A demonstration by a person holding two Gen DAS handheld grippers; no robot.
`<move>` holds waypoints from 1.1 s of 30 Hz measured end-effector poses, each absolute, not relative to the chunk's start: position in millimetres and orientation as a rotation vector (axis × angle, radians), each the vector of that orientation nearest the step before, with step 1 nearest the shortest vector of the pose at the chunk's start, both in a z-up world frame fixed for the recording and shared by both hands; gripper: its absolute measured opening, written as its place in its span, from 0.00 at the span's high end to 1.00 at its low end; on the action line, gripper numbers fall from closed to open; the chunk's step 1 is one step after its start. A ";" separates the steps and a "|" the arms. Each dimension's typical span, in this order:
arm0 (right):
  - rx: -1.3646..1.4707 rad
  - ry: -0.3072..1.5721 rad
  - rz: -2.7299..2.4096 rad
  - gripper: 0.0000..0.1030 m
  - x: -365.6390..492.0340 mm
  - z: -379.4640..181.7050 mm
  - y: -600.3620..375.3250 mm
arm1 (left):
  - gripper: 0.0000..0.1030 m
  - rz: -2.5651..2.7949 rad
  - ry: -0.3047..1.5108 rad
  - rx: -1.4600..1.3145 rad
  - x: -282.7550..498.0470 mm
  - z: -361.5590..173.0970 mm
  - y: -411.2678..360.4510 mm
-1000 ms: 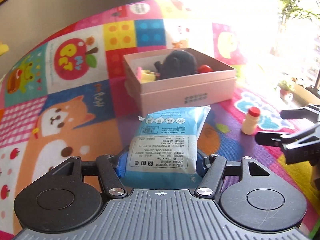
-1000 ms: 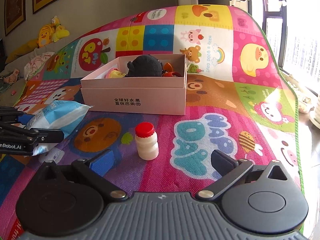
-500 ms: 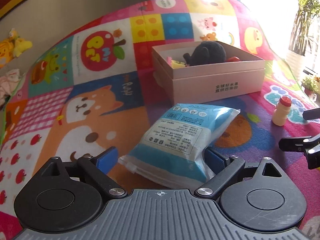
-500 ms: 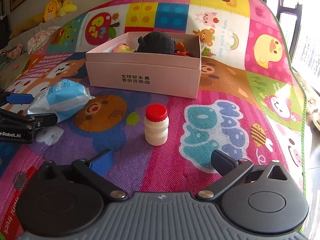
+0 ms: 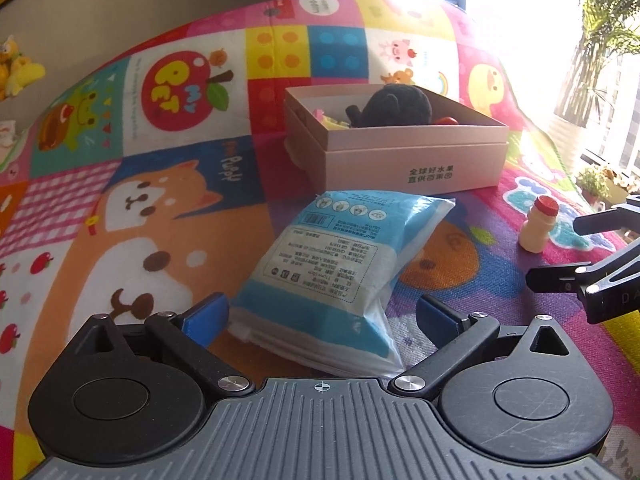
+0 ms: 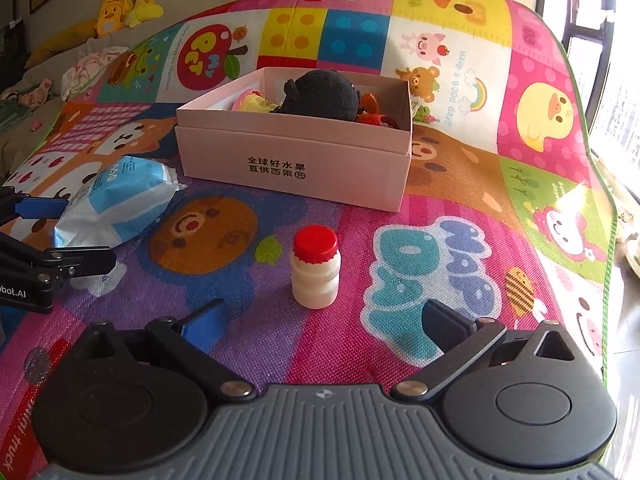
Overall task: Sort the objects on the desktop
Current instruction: 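Carry the wipes packet toward the box with the left tool while the right tool grasps the bottle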
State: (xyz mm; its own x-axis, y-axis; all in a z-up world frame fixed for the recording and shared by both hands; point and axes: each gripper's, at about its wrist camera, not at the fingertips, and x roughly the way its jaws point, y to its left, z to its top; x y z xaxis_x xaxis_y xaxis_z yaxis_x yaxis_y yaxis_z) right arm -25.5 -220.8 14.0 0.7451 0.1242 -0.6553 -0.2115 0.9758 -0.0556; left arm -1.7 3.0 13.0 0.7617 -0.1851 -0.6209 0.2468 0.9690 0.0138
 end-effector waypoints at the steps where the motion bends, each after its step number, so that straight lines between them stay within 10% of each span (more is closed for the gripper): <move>1: -0.152 0.680 0.175 0.12 -26.1 16.2 -218.1 | 0.01 -0.235 0.665 0.094 -1.5 12.9 3.5; 10: -0.159 0.687 0.151 0.72 -12.0 21.0 -207.4 | 0.01 -0.245 0.636 0.073 -5.9 15.7 8.1; 25: -0.099 0.675 0.198 0.75 -43.2 46.2 -217.6 | 0.03 -0.318 0.673 0.194 28.3 24.0 -9.4; 33: -0.027 0.670 0.219 0.75 -50.3 66.0 -232.5 | 0.37 -0.295 0.710 0.184 28.0 20.0 -12.9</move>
